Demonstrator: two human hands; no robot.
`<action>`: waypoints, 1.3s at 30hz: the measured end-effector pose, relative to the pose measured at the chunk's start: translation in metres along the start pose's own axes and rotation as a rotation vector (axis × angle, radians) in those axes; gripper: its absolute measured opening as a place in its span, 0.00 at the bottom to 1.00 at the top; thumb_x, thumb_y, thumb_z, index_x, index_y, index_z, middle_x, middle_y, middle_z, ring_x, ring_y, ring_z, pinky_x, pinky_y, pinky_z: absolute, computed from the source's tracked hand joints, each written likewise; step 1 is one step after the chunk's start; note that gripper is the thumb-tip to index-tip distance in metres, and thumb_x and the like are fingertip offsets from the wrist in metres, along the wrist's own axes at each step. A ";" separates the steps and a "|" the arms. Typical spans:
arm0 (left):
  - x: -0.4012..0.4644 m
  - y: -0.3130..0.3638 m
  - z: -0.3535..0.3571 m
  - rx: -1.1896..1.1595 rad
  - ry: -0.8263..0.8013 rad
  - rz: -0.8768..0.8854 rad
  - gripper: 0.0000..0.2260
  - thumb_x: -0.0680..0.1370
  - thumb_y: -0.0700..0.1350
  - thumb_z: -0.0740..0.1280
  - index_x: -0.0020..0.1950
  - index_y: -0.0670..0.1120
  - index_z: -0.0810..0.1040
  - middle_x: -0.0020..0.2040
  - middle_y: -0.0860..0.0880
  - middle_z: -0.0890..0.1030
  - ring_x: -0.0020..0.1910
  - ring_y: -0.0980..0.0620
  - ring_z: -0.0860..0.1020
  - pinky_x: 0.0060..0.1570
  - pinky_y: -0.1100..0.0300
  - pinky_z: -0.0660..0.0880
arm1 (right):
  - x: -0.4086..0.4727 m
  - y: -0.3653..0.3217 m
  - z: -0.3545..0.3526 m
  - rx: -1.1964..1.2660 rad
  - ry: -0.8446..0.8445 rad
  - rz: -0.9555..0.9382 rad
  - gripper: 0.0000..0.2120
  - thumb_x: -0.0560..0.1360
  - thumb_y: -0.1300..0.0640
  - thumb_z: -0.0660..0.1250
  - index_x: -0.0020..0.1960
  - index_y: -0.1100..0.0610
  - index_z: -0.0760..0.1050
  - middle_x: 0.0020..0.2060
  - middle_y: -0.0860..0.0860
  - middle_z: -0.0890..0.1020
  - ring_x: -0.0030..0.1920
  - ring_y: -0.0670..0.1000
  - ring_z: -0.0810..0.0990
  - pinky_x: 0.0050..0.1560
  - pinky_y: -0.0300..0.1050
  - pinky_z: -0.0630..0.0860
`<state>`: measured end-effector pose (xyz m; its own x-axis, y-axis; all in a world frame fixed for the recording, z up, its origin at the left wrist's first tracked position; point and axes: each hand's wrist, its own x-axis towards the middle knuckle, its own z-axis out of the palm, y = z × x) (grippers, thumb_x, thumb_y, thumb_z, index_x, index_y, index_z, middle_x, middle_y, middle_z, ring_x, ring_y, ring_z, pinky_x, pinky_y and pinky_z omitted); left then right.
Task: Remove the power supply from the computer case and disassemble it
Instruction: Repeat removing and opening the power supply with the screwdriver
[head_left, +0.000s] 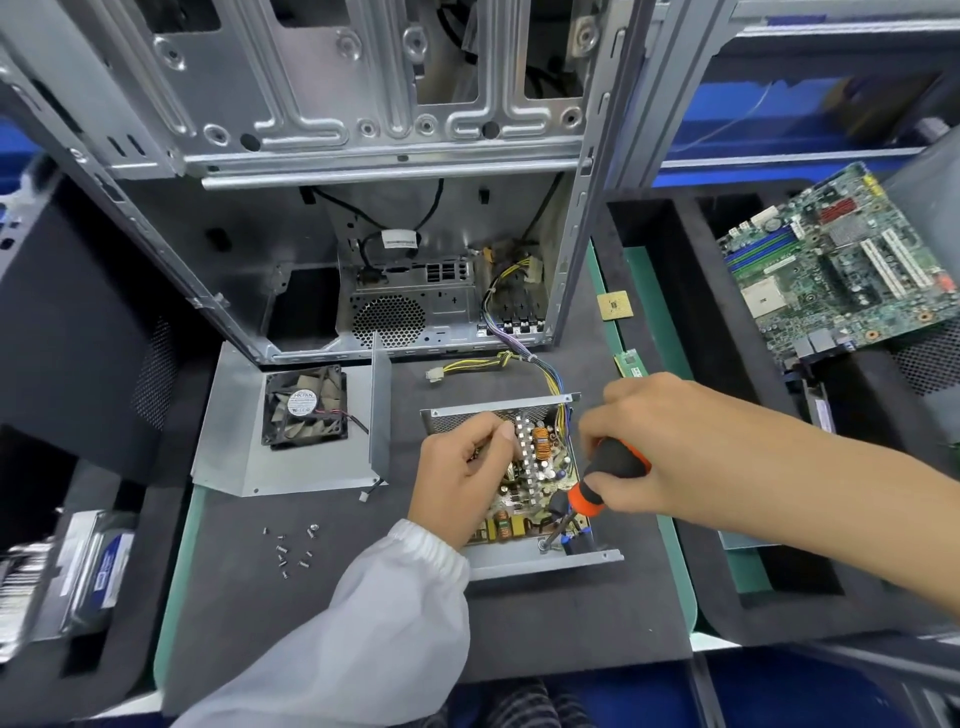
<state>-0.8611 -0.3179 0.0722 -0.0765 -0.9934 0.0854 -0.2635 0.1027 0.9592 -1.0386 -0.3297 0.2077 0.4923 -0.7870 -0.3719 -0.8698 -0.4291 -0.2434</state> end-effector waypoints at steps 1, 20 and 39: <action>0.000 0.000 0.000 0.000 -0.001 0.003 0.18 0.78 0.52 0.60 0.37 0.41 0.76 0.33 0.38 0.75 0.35 0.38 0.72 0.35 0.48 0.69 | 0.000 0.000 0.000 -0.003 0.003 0.003 0.08 0.72 0.48 0.66 0.40 0.52 0.75 0.36 0.46 0.70 0.38 0.49 0.76 0.40 0.51 0.77; 0.003 0.008 -0.007 -0.026 -0.424 -0.010 0.09 0.75 0.47 0.64 0.47 0.58 0.82 0.32 0.38 0.73 0.35 0.50 0.66 0.36 0.51 0.71 | -0.004 -0.017 -0.002 -0.314 -0.134 -0.399 0.25 0.66 0.65 0.65 0.52 0.42 0.59 0.48 0.43 0.58 0.45 0.51 0.68 0.28 0.38 0.57; 0.014 0.017 -0.012 -0.165 -0.886 -0.025 0.16 0.74 0.42 0.74 0.40 0.65 0.80 0.31 0.44 0.58 0.32 0.51 0.57 0.32 0.61 0.56 | -0.014 -0.043 0.008 -0.466 0.027 -0.174 0.14 0.78 0.44 0.61 0.59 0.51 0.69 0.42 0.54 0.77 0.41 0.56 0.79 0.27 0.41 0.57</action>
<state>-0.8550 -0.3308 0.0928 -0.8039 -0.5847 -0.1094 -0.1387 0.0054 0.9903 -1.0078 -0.2969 0.2157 0.6358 -0.6945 -0.3368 -0.6997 -0.7028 0.1284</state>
